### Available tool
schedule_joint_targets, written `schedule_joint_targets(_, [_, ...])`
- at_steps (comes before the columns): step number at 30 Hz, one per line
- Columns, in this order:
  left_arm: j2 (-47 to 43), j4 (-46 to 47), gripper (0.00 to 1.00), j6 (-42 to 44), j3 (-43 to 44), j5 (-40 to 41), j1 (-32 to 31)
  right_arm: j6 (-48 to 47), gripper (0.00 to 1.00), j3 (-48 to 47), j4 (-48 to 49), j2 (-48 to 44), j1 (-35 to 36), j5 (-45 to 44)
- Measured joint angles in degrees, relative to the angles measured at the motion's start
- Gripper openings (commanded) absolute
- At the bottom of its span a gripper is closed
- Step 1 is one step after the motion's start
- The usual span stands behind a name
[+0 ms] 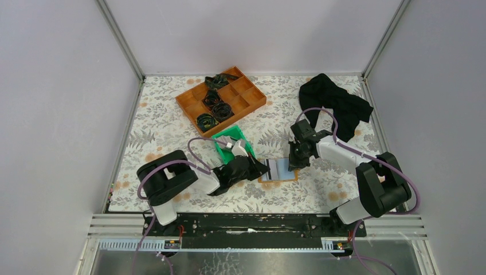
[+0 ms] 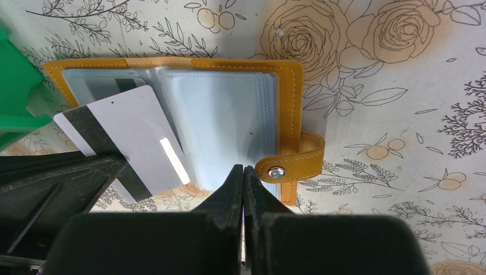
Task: Put the credit cards into the card holder
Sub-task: Insert the credit card into the card holder.
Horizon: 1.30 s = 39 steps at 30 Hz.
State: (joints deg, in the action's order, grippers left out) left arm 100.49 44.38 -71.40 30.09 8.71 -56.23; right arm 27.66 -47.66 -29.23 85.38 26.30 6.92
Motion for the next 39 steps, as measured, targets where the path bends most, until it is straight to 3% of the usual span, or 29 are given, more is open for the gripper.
schedule_joint_targets(39, [0.0, 1.0, 0.00, -1.2, 0.9, -0.1, -0.4, -0.4, 0.00, 0.0, 0.0, 1.8, 0.0, -0.3])
